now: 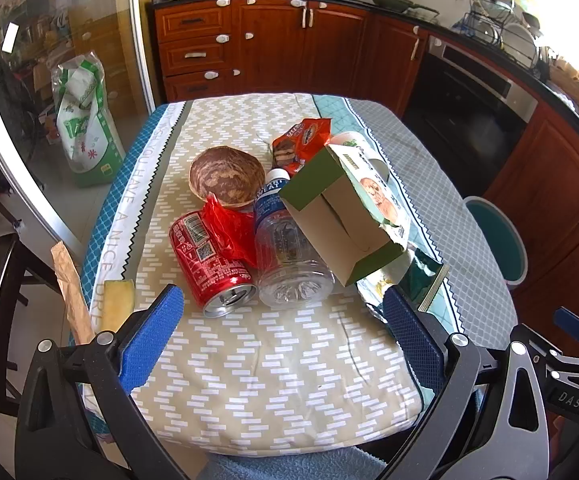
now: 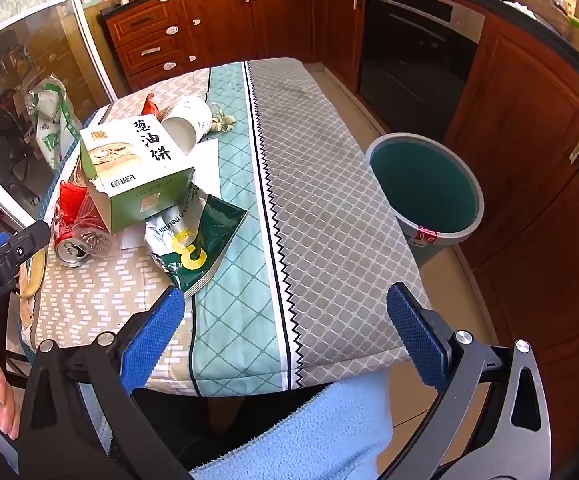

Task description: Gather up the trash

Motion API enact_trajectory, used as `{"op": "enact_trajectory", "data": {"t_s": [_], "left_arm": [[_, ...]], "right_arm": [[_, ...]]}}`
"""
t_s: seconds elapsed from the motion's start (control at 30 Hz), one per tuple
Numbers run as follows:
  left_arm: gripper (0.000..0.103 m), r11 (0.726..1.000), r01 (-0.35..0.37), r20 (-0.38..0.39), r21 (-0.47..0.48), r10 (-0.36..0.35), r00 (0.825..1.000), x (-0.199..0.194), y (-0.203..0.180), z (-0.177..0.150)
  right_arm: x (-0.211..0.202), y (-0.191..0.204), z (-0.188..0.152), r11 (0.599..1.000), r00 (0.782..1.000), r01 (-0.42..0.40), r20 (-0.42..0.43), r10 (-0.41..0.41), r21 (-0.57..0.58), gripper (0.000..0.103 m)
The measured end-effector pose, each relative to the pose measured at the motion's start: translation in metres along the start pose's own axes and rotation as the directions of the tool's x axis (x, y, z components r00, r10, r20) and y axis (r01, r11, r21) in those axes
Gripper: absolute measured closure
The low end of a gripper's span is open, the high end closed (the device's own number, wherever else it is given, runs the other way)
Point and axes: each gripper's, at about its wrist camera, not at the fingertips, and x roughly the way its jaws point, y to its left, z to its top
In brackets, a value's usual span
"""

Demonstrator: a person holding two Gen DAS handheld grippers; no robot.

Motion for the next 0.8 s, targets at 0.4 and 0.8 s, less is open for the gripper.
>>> {"op": "enact_trajectory", "data": {"t_s": [0.4,0.8], "left_arm": [[0.004,1.0,-0.002,0.0,0.013,0.002,1.0,0.0003,-0.0012,-0.0012],[0.004,1.0,-0.001,-0.005,0.023,0.001,1.0,0.0037,-0.0029,-0.0016]], "right_arm": [[0.0025,-0.0028,0.0,1.0,1.0,0.003,-0.005,-0.003,0.011,0.006],[0.0053,-0.0041,-0.0016,1.0,1.0,0.002,-0.013,-0.002,0.017,0.006]]}}
